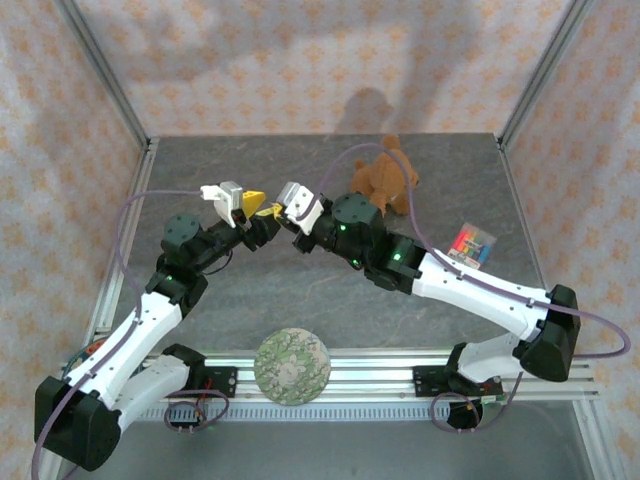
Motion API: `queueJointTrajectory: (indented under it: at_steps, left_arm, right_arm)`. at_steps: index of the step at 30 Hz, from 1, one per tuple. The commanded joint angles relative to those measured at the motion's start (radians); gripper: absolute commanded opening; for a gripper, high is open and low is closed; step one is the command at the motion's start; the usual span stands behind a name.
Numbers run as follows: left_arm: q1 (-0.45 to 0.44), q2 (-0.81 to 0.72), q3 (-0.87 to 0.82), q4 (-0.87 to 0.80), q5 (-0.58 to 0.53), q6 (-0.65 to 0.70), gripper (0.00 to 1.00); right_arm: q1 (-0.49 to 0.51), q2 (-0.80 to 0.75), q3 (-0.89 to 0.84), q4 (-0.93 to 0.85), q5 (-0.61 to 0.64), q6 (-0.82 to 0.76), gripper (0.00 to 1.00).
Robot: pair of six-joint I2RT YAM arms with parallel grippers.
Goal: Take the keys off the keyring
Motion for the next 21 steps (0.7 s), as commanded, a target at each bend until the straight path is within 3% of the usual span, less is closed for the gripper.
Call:
queueJointTrajectory:
  at_steps: [1, 6, 13, 16, 21]
  left_arm:
    - [-0.023, -0.053, -0.003, 0.144, 0.026, 0.008, 0.67]
    - [-0.023, -0.084, -0.031, 0.130, 0.013, -0.001, 0.68]
    - [-0.021, -0.114, -0.048, 0.086, -0.117, -0.095, 0.77]
    - [-0.020, -0.096, 0.012, -0.030, -0.165, -0.111, 0.79]
    - [-0.013, -0.051, 0.086, -0.130, -0.194, -0.121, 0.78]
  right_arm:
    - [-0.037, -0.008, -0.035, -0.043, -0.035, 0.093, 0.00]
    - [-0.110, -0.035, -0.036, -0.049, -0.061, 0.195, 0.00]
    - [-0.234, -0.025, 0.011, -0.110, -0.130, 0.382, 0.00]
    - [-0.298, -0.004, 0.029, -0.127, -0.193, 0.488, 0.00]
    - [-0.396, 0.006, -0.031, 0.011, -0.353, 0.657, 0.00]
